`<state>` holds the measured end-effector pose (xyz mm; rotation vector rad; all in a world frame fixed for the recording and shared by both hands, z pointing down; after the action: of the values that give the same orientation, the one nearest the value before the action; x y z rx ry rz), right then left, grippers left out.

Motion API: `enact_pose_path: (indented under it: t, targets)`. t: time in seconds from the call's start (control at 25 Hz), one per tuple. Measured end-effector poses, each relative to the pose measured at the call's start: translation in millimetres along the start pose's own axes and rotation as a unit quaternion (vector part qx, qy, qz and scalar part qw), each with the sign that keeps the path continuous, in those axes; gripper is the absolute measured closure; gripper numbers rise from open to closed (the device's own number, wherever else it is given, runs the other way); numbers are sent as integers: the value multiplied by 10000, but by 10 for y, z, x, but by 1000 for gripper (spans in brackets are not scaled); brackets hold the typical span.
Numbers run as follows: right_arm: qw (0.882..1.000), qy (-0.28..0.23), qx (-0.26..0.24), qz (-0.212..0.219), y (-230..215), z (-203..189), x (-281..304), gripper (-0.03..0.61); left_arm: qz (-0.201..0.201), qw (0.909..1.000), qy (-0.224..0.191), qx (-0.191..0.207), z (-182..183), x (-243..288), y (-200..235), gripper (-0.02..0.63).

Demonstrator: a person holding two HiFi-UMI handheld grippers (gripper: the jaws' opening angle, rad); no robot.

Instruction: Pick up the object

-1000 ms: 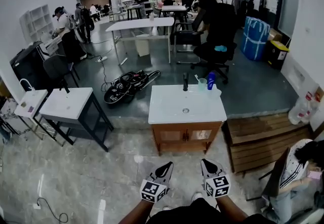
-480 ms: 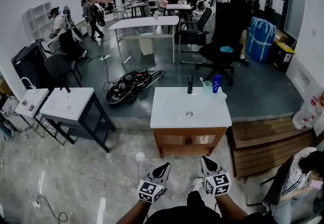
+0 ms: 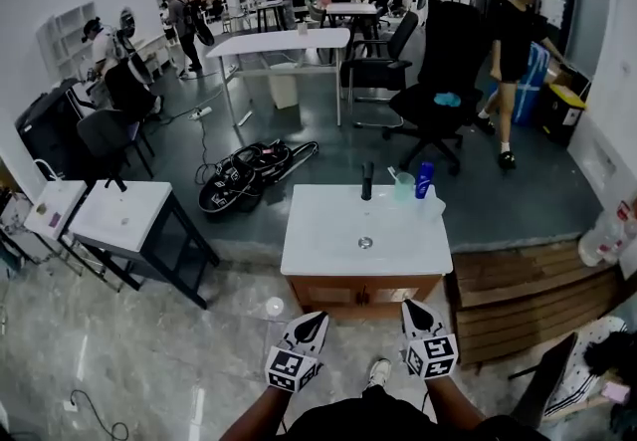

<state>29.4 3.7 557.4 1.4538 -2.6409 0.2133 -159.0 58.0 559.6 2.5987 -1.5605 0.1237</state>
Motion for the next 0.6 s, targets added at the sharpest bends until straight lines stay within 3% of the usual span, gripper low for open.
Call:
enact_pose_path:
  t: [0.6]
  targets:
    - [9994,110,-113,302,-1179,174,1045,560,389,9991,161,-104,233,1479,294,595]
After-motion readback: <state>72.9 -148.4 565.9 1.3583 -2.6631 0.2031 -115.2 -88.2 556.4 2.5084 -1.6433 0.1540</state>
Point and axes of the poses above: the fingertips, and each gripper's own axes: x forward along the fingers, y to its left, z out of its top, the point moved 1 cm from there along -x, backward along the fingers, and after that the axes turned 4 degrees about -y, right-handed, at the moved point
